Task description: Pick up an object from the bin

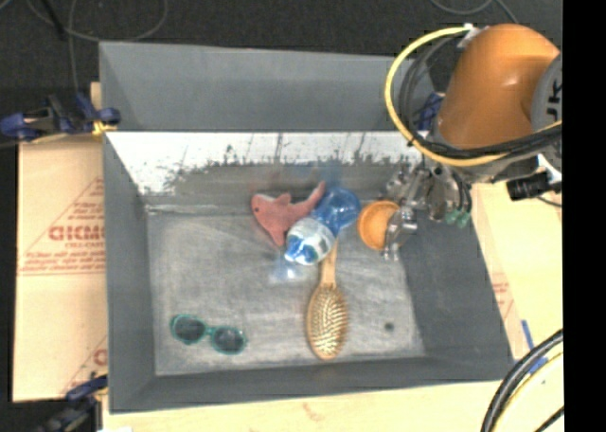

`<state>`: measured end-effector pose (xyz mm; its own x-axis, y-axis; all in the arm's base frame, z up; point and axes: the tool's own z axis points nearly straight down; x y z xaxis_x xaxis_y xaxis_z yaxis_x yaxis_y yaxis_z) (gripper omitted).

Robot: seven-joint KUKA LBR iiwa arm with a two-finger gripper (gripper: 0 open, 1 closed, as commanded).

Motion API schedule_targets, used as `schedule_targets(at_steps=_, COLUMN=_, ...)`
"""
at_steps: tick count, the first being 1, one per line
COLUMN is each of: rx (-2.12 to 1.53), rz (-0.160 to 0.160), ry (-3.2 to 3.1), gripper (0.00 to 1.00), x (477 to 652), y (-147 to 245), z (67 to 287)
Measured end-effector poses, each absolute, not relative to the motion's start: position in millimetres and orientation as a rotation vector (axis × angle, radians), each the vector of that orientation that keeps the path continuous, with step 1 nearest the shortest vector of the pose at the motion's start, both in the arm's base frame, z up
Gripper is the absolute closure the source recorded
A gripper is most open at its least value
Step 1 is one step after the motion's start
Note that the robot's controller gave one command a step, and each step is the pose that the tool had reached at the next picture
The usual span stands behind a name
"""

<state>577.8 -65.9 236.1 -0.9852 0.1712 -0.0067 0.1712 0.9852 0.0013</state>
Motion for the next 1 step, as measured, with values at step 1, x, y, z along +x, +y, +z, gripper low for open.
schedule_targets(at_steps=1, rx=0.270, rz=0.001, ry=3.126, gripper=1.00, x=577.3, y=-65.9, z=235.1)
